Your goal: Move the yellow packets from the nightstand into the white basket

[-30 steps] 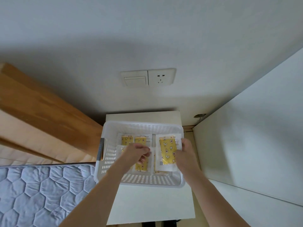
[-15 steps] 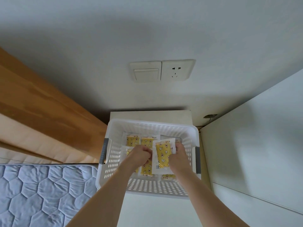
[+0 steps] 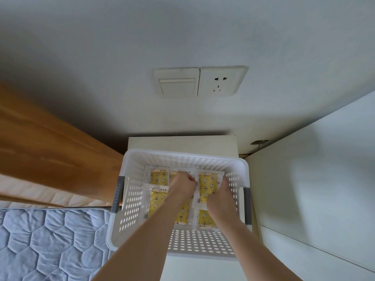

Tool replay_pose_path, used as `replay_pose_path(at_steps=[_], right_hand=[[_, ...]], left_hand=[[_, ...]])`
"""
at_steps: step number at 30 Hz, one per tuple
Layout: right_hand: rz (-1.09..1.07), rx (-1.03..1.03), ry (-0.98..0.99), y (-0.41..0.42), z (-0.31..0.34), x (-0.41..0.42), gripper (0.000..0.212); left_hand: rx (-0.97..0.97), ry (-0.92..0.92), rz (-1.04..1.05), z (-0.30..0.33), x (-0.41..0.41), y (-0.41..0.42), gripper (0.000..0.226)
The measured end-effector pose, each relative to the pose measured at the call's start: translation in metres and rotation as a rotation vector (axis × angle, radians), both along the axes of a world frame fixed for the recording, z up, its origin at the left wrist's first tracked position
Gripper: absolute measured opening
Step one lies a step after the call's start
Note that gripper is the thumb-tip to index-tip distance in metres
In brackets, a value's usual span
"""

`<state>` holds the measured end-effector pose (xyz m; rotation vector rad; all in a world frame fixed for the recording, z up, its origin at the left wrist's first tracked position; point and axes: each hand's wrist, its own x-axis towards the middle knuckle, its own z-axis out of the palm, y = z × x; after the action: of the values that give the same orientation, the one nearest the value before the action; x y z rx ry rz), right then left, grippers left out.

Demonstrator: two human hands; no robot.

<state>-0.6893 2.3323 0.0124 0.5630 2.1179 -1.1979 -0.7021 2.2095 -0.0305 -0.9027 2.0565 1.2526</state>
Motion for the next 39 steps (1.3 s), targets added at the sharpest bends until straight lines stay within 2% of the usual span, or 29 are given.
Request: replay_pose_path(at_steps=[3,7,11,15,17,21,26,30,35,39], right_hand=[[0.012,-0.009,0.032,0.0,-0.013,0.003,0.081],[0.009,0.049,0.0,0.0,-0.02,0.005,0.058],[0.066,0.075,-0.025,0.002,-0.001,0.006,0.042],[0.122,0.077,-0.009,0.001,0.028,0.007,0.046],[0.17,0.094,0.043,0.0,0.046,0.01,0.057],[0.327,0.103,0.096,-0.006,0.102,0.015,0.063],[0.588,0.069,0.161,-0.025,0.173,0.031,0.055],[0.846,0.026,0.21,-0.051,0.229,0.053,0.051],[1.075,-0.002,0.356,-0.092,0.278,0.097,0.052],[1.332,-0.051,0.452,-0.131,0.314,0.171,0.052]], left_hand=[[-0.023,-0.033,-0.037,0.0,-0.002,0.004,0.021],[-0.032,-0.048,-0.008,-0.007,0.0,0.01,0.019],[-0.069,-0.047,-0.007,-0.002,-0.002,0.012,0.02],[-0.132,-0.028,-0.008,0.023,0.007,0.001,0.034],[-0.143,-0.005,-0.025,0.045,0.016,-0.007,0.033],[-0.209,0.09,-0.092,0.108,0.046,-0.023,0.03],[-0.48,0.268,-0.12,0.198,0.105,-0.037,0.022],[-0.655,0.358,0.019,0.25,0.168,-0.052,0.032],[-0.824,0.318,0.173,0.295,0.253,-0.071,0.044],[-0.949,0.258,0.386,0.33,0.349,-0.083,0.042]])
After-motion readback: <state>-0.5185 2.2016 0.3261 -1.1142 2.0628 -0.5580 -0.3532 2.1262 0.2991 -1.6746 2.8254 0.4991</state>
